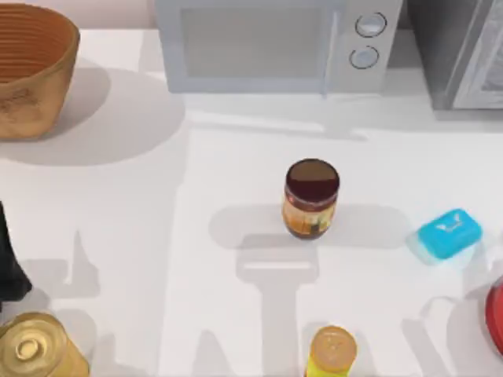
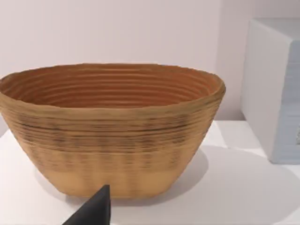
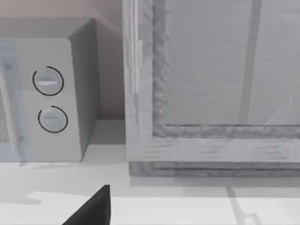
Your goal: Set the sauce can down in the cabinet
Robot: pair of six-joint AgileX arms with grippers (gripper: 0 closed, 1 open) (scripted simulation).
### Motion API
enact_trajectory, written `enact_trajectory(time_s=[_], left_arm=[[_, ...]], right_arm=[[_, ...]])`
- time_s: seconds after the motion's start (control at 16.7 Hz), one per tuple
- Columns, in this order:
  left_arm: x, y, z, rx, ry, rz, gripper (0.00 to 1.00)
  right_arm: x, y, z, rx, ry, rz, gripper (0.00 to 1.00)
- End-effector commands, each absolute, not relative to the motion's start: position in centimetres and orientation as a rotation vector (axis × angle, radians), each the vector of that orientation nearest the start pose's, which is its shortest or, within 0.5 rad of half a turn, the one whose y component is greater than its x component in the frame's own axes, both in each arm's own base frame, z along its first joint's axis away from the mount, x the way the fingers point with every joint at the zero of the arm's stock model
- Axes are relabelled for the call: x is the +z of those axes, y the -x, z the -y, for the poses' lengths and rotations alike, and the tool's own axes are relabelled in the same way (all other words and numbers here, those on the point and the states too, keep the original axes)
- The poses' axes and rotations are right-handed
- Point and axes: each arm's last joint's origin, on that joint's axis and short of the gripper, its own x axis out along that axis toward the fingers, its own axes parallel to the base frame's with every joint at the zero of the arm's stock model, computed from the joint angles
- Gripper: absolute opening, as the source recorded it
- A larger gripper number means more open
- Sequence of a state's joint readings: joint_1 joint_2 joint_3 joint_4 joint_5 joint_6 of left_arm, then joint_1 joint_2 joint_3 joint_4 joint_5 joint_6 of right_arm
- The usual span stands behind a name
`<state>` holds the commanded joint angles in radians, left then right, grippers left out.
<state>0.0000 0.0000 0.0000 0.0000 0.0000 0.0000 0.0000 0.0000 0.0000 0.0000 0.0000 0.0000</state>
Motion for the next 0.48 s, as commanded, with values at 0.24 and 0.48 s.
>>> enact_trajectory(time_s=[0.24,0.48], left_arm=[[16.0,-10.6,0.1,0.0,0.0,0.0,1.0],[16.0,-10.6,0.1,0.0,0.0,0.0,1.0]], right_arm=[[16.9,-10.4,-0.1,0.041,-0.005,0.033,1.0],[21.2,-9.9,-1.1,0.215,-0.019,0.15,1.0]])
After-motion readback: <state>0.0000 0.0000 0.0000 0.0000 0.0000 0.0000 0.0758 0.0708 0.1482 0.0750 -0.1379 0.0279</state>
